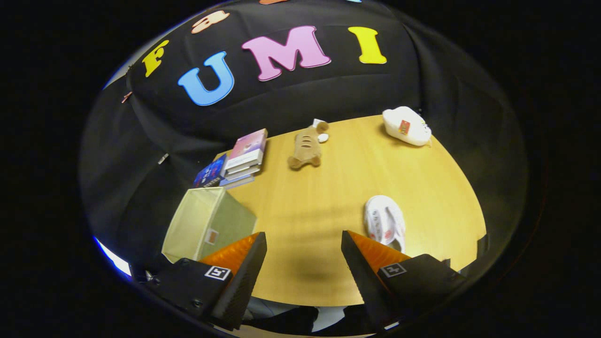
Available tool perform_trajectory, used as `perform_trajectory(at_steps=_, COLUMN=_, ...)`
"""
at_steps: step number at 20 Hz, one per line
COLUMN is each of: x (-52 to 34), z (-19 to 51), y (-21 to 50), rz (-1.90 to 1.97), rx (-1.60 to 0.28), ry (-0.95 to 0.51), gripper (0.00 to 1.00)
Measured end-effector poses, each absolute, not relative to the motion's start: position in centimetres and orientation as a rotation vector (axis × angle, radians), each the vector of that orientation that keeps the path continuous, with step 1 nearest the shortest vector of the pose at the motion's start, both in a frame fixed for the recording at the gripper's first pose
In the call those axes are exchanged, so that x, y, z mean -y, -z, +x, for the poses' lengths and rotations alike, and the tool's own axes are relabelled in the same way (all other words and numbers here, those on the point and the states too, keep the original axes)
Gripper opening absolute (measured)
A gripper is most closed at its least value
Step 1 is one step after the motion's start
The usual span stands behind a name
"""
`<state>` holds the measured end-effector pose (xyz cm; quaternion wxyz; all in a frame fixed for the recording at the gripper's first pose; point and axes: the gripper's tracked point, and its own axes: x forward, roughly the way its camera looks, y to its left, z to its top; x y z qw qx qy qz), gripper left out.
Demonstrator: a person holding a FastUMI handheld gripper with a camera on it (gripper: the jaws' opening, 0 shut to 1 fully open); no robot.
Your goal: Open the storage box then place both shoes into the box .Put the left shoe in first, then the right shoe, with the right side of both shoes facing outward in a uniform manner.
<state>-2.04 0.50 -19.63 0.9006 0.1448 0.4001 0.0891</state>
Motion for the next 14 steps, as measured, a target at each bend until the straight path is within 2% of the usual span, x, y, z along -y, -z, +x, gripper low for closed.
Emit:
perform_trajectory(at_steps=8, x=11.2, z=-3.7, y=30.2, rz=0.091, rx=-0.988, ry=-0.160, gripper=0.99)
perform_trajectory(at_steps=14, x=12.1, z=-2.8, y=36.3, rz=0.047, rx=-1.063, ry=-0.184, gripper=0.92)
